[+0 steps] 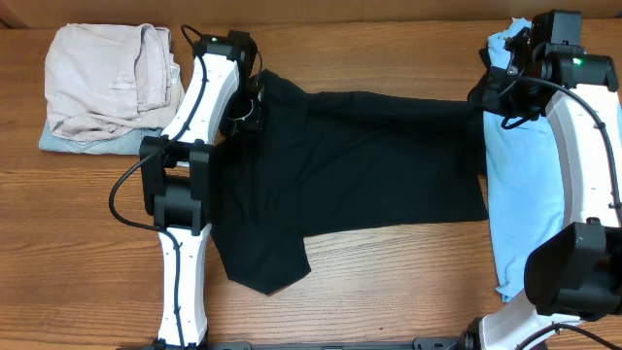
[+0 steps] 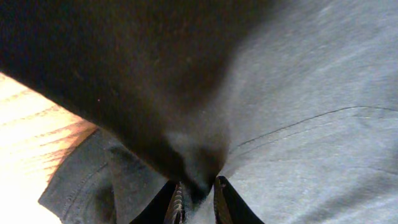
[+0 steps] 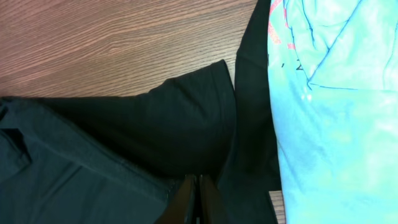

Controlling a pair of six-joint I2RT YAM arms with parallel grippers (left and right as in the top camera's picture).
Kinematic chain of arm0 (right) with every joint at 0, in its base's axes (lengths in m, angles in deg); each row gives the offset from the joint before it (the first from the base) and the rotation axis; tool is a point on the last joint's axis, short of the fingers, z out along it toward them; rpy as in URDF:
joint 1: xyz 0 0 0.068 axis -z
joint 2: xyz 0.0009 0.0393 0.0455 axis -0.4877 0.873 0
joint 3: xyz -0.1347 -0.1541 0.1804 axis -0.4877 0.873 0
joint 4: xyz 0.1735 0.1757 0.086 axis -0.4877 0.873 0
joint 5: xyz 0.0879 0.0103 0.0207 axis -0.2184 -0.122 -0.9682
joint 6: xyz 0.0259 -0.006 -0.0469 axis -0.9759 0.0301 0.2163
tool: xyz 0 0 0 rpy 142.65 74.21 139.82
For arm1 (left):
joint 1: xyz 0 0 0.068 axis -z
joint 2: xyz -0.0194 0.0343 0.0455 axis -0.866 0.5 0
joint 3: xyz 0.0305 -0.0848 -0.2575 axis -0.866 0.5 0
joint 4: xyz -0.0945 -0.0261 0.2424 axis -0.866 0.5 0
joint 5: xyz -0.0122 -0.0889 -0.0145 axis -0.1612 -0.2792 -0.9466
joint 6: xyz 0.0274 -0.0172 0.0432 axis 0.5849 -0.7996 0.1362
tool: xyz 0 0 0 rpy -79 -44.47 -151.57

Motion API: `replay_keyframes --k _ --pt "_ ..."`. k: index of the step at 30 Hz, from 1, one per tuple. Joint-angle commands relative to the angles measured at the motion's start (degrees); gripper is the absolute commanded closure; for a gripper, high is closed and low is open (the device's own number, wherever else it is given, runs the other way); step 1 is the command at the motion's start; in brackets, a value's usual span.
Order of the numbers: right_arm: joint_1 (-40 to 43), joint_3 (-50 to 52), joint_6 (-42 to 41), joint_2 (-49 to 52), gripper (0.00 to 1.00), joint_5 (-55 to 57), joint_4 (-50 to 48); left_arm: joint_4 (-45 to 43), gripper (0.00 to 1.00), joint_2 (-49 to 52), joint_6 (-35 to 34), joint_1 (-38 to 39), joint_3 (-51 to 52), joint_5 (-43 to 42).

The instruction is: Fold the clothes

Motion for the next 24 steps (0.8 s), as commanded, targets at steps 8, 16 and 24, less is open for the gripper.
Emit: replay_keyframes --k 8,16,24 --pt "0.04 -1.46 0.20 -0.15 0.96 1.01 -0.13 -1.01 0.96 0.42 -0.17 0.37 0.79 1.68" --pt "0.04 -1.49 0.20 -0.17 0.96 0.96 -0.61 1.81 0.96 0.00 -0.46 -1.66 -10.95 1.42" --pt "0.04 -4.48 0.17 -1.01 0.96 0.44 0.79 8.92 0.96 -0.07 -2.16 -4.87 -42.88 1.38"
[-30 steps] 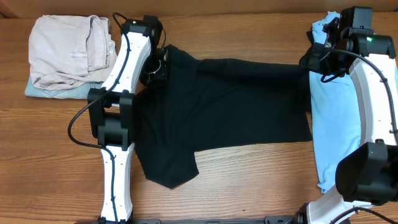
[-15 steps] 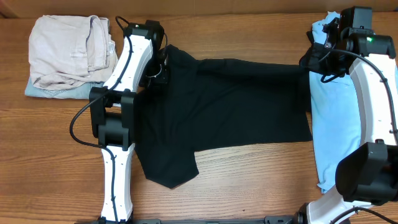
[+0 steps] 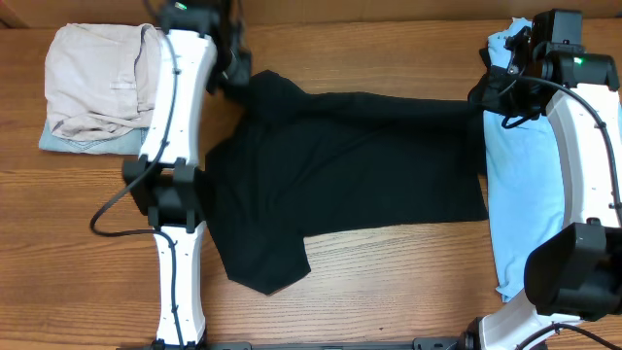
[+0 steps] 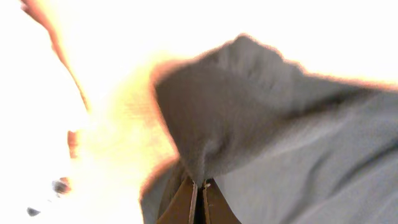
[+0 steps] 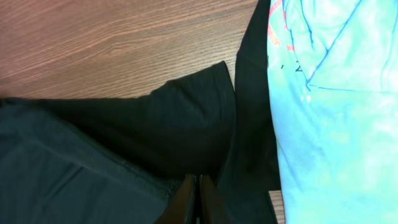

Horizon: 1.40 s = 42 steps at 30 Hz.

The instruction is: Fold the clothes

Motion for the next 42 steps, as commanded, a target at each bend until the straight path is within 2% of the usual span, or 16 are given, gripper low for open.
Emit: replay_keyframes --k 1,4,21,29,36,42 --pt "0.04 -4.13 0.20 -1.42 0.96 0.33 0.57 2.23 0.96 -0.87 -1.70 -1.46 -12.50 0.17" --pt "0.04 -6.08 0.22 -2.86 0.96 0.35 2.12 3.54 0.96 -1.18 -1.73 -2.25 -19.96 0.17" --pt "0.04 -7.98 0.20 -21.40 0.96 0.35 7.54 -0.22 0.96 -25.94 -2.10 -12.81 -19.89 0.72" --pt "0.04 -7.98 0.00 -35.47 0.96 0.63 8.17 -0.17 0.96 -38.64 -1.53 -15.63 -19.87 7.10" --pt "0.04 -7.96 0.00 -38.73 0.96 4.35 8.22 -0.37 0.96 -38.21 -1.40 -15.63 -19.21 7.56" --pt "0.04 -7.96 0.02 -33.22 0.96 6.69 7.74 -2.43 0.96 -32.15 -1.44 -15.52 -17.97 7.34"
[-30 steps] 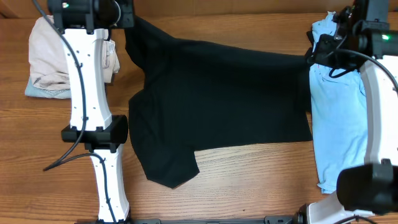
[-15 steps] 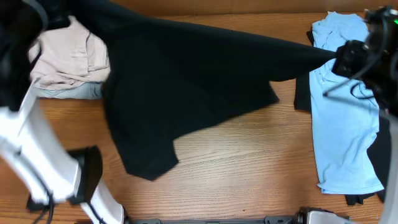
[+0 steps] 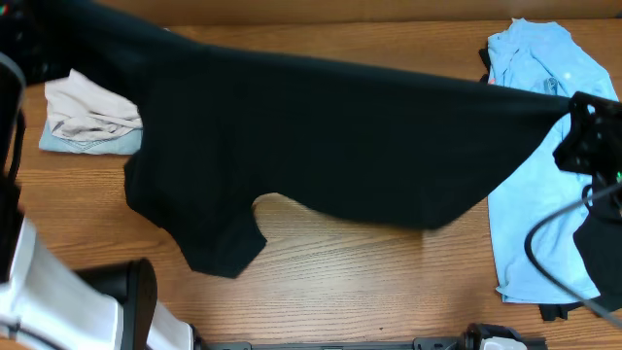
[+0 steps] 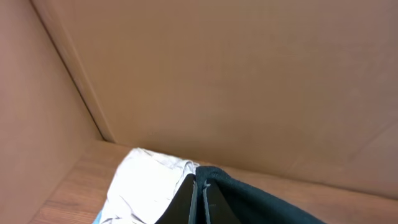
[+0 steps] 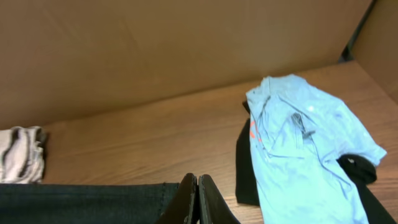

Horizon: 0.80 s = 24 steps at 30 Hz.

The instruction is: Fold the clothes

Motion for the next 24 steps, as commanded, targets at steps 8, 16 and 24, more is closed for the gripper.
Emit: replay_keyframes --k 8,16,24 --pt "0.11 -0.35 0.20 19.52 0.96 4.83 -4.02 -1.60 0.96 17.66 -0.17 -0.79 1.57 -1.79" --pt "0.11 -0.35 0.22 34.36 0.96 4.74 -12.72 -5.79 0.96 31.34 2.45 4.57 1.62 -3.61" --pt "0.04 -0.33 0.48 42.14 0.96 2.67 -23.71 -11.37 0.96 40.44 4.79 11.17 1.62 -3.26"
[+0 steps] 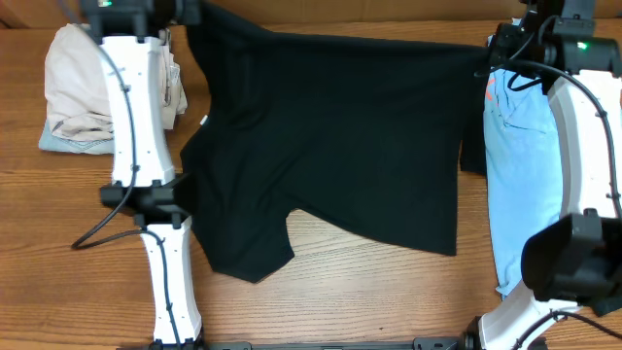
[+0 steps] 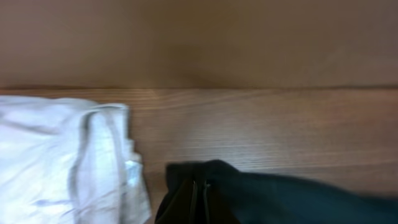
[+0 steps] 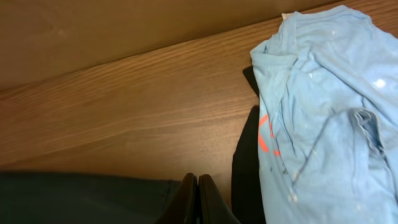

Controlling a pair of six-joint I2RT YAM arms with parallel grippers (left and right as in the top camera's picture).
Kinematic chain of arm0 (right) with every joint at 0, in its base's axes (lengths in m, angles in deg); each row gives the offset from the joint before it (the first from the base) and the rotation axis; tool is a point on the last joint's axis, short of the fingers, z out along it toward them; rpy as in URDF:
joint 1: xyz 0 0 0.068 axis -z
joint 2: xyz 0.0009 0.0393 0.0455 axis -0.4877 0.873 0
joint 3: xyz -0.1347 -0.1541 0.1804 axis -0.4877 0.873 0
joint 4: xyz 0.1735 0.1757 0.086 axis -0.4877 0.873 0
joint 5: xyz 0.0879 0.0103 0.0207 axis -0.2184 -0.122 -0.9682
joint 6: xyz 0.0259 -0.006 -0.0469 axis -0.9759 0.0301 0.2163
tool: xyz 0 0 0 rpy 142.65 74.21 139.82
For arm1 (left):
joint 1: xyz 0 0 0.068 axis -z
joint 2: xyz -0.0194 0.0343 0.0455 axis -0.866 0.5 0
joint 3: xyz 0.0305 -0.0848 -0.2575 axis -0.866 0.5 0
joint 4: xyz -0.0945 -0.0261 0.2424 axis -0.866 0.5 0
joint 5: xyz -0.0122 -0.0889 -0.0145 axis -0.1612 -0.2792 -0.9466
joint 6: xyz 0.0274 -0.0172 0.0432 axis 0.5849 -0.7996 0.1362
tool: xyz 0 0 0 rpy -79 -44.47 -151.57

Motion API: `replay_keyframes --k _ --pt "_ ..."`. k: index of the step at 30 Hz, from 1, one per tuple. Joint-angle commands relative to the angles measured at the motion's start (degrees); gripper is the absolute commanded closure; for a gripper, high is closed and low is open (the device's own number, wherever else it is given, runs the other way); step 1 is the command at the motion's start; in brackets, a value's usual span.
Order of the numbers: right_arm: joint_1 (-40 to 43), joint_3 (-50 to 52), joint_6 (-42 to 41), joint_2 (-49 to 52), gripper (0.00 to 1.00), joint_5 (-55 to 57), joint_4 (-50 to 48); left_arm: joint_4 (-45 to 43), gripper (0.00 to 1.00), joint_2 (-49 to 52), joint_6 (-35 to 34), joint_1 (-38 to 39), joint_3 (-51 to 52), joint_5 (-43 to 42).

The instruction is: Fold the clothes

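A black T-shirt (image 1: 330, 136) lies spread over the middle of the table, its top edge stretched along the far side. My left gripper (image 1: 190, 17) is shut on the shirt's far-left corner; the left wrist view shows the black cloth (image 2: 261, 193) bunched at the closed fingers (image 2: 200, 200). My right gripper (image 1: 491, 53) is shut on the far-right corner, and the right wrist view shows dark cloth (image 3: 81, 199) beside its closed fingers (image 3: 198, 200).
A folded beige garment (image 1: 92, 73) lies on a light blue one at the far left, white cloth (image 2: 56, 155) in the left wrist view. A light blue T-shirt (image 1: 530, 165) lies along the right side, over another dark garment (image 3: 245, 162).
The black shirt hung raised and stretched between both grippers; now it lies lower, spread on the table, with both grippers near the far edge and still shut on its corners.
Both grippers held the black shirt's far corners while it lay rumpled on the table. The left one then sat further back-left with the cloth. Then the shirt hung high, stretched wide. Now it lies flatter, top edge along the far side.
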Motion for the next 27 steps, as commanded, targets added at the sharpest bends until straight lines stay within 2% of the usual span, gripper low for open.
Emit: replay_keyframes --k 1,9,19,24,27 --pt "0.42 -0.52 0.39 0.90 0.96 0.94 -1.51 -0.85 0.96 2.19 1.70 2.10 -0.11 1.51" --pt "0.42 -0.42 1.44 3.52 0.96 0.79 4.98 6.03 0.96 4.74 1.73 2.49 -0.07 1.70" --pt "0.48 1.31 1.90 3.78 0.96 -0.48 17.88 18.25 0.96 6.38 1.73 1.75 1.11 5.97" --pt "0.48 4.46 1.86 3.78 0.96 -3.37 20.15 19.15 0.96 6.47 1.75 1.55 4.15 5.97" --pt "0.48 8.39 1.86 3.78 0.96 -4.22 20.35 19.17 0.96 6.47 2.84 1.55 9.42 5.95"
